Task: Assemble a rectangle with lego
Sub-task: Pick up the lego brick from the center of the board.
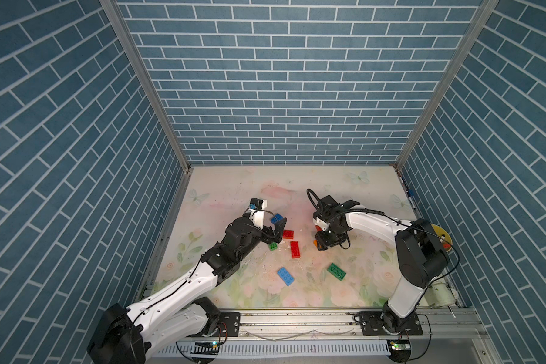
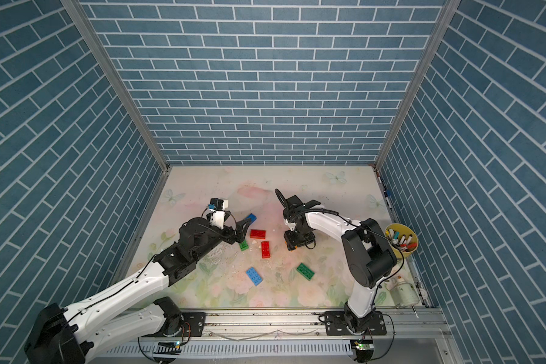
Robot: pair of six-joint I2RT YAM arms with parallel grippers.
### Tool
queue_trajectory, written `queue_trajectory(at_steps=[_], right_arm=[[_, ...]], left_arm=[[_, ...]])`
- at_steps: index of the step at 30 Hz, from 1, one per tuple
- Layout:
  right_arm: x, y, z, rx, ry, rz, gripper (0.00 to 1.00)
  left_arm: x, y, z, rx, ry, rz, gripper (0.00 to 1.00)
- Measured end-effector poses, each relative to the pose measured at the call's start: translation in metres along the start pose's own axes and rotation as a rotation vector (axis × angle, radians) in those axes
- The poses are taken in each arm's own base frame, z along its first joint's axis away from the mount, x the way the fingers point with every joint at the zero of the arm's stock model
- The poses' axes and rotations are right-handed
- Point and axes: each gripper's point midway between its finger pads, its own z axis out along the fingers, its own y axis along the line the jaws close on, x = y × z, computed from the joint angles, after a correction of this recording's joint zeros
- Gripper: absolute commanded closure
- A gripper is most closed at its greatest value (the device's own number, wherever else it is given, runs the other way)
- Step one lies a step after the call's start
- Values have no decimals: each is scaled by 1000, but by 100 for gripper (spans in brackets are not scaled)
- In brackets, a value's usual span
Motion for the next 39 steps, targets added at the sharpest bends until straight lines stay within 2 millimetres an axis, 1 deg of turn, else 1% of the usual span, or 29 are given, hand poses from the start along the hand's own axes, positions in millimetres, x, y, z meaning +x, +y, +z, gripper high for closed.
queue_trajectory(at_steps=[4, 11, 13, 16, 22, 28, 30, 33, 36, 38, 39], right_arm=[[-6, 1, 6, 28, -10, -35, 44], [-17, -6, 13, 83, -36, -58, 46], [-22, -7, 14, 95, -48, -66, 50], [-28, -7, 16, 107, -64, -80, 58], [-33, -5, 18, 121, -77, -99, 72], [-32, -4, 16, 121, -73, -94, 74], [-32, -3, 10, 120, -77, -83, 74], [-40, -1, -12, 117, -114, -61, 75], [-59, 1, -44, 108, -188, -29, 75], [-76, -5, -65, 107, -246, 0, 76], [-81, -9, -71, 108, -263, 14, 76]], left_arm=[[0, 2, 2, 4, 1, -18, 0], [3, 3, 2, 8, 3, -31, 0], [3, 3, 2, 7, 2, -31, 0], [3, 4, 2, 4, 3, -32, 0], [6, 6, 4, 0, 10, -33, 0], [6, 8, 4, -6, 10, -34, 0], [6, 8, 4, -7, 10, -34, 0], [6, 8, 4, -6, 10, -33, 0], [7, 7, 5, 0, 17, -28, 0], [10, 6, 7, 7, 28, -24, 0], [12, 5, 8, 14, 32, -21, 0]])
